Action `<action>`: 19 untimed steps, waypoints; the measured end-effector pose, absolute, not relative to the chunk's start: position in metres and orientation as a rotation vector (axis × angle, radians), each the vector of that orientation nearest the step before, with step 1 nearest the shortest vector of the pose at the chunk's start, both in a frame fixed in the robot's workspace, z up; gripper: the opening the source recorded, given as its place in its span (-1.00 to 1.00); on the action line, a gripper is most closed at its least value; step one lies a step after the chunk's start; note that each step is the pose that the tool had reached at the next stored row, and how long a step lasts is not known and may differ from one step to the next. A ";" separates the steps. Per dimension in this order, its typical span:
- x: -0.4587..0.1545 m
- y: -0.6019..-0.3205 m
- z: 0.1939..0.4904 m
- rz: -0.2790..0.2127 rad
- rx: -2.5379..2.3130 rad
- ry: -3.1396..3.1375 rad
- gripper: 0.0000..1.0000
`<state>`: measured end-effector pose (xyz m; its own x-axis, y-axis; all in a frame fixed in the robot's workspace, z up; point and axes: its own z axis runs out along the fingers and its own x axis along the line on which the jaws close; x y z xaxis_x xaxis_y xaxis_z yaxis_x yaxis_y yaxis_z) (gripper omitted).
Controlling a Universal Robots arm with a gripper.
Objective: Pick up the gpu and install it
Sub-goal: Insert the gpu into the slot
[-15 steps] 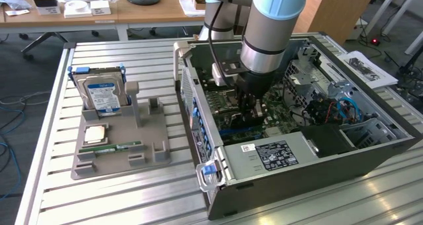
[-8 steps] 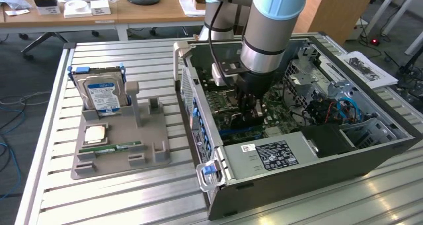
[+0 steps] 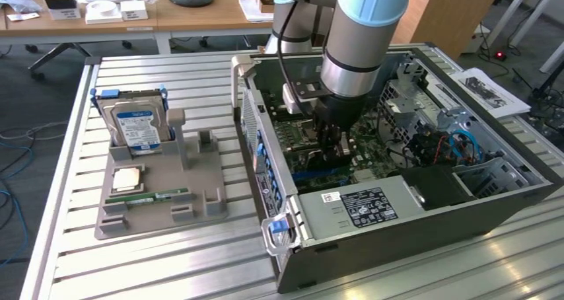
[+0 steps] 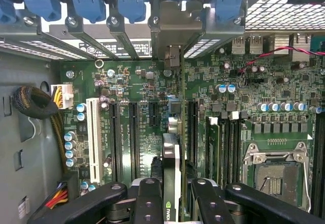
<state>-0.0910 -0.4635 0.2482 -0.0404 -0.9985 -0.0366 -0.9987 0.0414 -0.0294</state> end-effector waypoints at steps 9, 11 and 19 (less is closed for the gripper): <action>-0.095 -0.464 0.247 0.007 -2.143 2.232 -0.47; -0.095 -0.464 0.247 0.007 -2.143 2.232 -0.47; -0.095 -0.464 0.247 0.008 -2.142 2.233 -0.47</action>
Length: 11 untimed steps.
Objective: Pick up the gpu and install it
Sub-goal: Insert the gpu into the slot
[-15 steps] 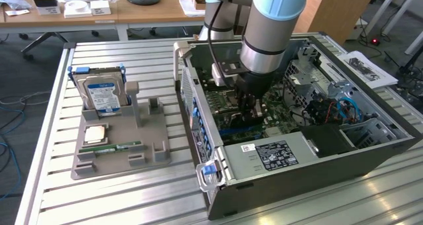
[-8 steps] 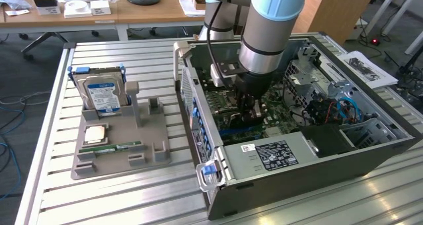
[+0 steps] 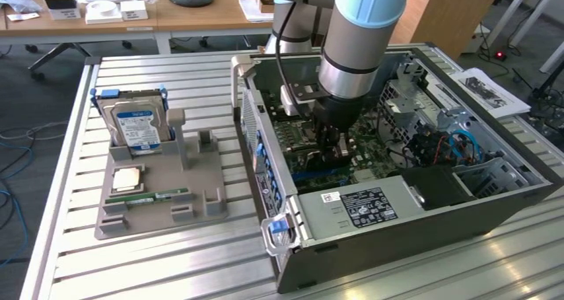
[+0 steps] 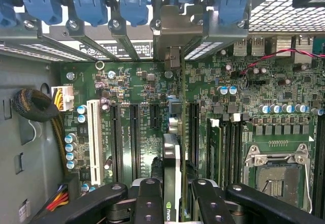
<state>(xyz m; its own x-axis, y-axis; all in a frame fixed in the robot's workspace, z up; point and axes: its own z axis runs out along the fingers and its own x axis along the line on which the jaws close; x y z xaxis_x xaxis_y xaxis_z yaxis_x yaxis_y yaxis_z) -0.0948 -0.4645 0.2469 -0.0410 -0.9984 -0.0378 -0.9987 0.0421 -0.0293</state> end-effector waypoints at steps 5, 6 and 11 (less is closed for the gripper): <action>-0.095 -0.464 0.247 0.008 -2.141 2.234 -0.47; -0.095 -0.464 0.247 0.008 -2.141 2.234 -0.47; -0.092 -0.465 0.247 0.008 -2.139 2.237 -0.47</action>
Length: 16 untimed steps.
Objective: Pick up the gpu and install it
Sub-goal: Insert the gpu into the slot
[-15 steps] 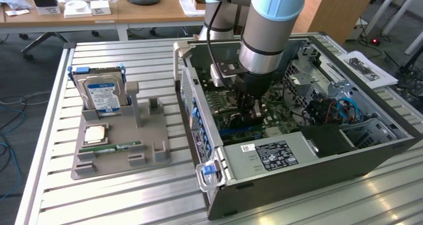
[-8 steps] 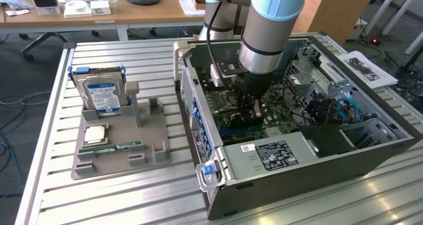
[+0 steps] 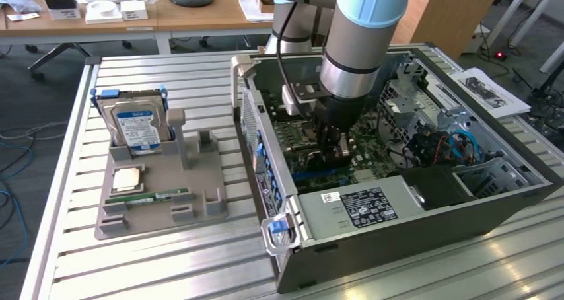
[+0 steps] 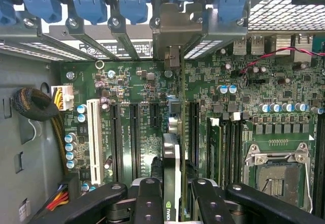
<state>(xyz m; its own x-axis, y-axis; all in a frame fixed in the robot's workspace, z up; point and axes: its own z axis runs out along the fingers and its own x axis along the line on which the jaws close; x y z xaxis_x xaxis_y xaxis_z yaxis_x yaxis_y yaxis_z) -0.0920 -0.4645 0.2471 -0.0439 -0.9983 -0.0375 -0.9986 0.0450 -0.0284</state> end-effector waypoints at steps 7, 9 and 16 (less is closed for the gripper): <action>-0.090 -0.465 0.248 0.008 -2.125 2.250 -0.47; -0.090 -0.465 0.248 0.008 -2.119 2.256 -0.47; -0.089 -0.466 0.250 0.008 -2.108 2.266 -0.47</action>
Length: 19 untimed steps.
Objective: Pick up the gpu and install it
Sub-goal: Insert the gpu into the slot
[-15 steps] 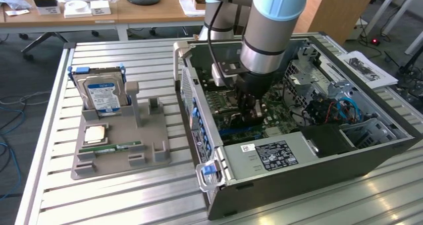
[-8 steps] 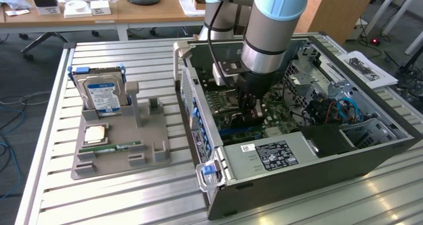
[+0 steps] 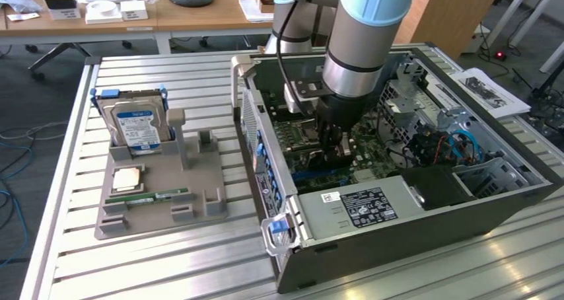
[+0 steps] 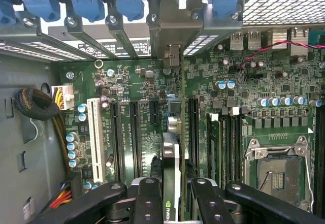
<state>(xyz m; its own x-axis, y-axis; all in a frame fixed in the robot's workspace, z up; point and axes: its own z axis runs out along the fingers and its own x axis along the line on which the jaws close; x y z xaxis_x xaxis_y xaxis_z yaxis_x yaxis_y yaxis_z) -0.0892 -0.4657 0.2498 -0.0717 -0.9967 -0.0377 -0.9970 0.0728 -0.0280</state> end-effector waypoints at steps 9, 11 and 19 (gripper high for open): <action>-0.088 -0.467 0.251 -0.008 -2.109 2.280 -0.47; -0.088 -0.467 0.251 -0.009 -2.109 2.281 -0.47; -0.088 -0.467 0.252 -0.005 -2.106 2.279 -0.47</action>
